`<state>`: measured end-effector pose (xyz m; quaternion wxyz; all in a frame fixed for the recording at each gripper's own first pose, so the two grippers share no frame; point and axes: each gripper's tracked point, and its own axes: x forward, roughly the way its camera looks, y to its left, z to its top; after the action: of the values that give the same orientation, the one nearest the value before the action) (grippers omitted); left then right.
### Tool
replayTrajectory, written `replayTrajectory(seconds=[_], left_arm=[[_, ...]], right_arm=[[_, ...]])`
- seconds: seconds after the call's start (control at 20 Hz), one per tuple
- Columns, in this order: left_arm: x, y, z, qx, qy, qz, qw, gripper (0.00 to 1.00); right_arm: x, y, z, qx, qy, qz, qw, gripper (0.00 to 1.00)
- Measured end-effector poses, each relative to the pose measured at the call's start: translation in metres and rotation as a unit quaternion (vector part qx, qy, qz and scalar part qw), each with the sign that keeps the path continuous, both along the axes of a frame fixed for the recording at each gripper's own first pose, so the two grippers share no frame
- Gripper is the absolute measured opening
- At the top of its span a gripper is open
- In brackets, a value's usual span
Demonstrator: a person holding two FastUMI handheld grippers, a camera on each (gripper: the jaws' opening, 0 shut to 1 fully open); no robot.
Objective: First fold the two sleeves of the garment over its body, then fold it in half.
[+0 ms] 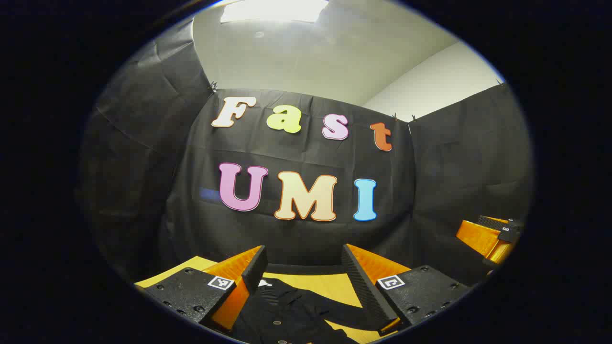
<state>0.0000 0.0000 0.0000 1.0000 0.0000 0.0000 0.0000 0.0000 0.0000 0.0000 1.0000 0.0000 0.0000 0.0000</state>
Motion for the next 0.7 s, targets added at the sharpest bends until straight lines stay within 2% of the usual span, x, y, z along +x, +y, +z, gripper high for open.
replayTrajectory(seconds=[0.15,0.4,0.45,0.6,0.7], left_arm=[[-0.002,0.0,0.005,0.0,-0.008,-0.013,1.0,0.92],[-0.004,0.027,0.012,0.031,-0.025,-0.012,0.999,0.93],[-0.005,0.03,0.013,0.034,-0.027,-0.015,0.999,0.92],[-0.008,0.038,0.004,0.029,-0.007,-0.026,0.999,0.92],[-0.012,0.047,0.002,0.025,0.005,-0.014,1.0,0.92]], right_arm=[[0.001,0.001,0.0,-0.008,-0.001,-0.009,1.0,0.96],[0.0,0.028,-0.004,-0.018,-0.008,-0.002,1.0,0.96],[-0.001,0.031,-0.005,-0.021,-0.008,-0.005,1.0,0.94],[-0.006,0.045,-0.005,-0.033,-0.016,-0.001,0.999,0.96],[-0.011,0.049,0.0,-0.037,-0.024,0.007,0.999,0.97]])
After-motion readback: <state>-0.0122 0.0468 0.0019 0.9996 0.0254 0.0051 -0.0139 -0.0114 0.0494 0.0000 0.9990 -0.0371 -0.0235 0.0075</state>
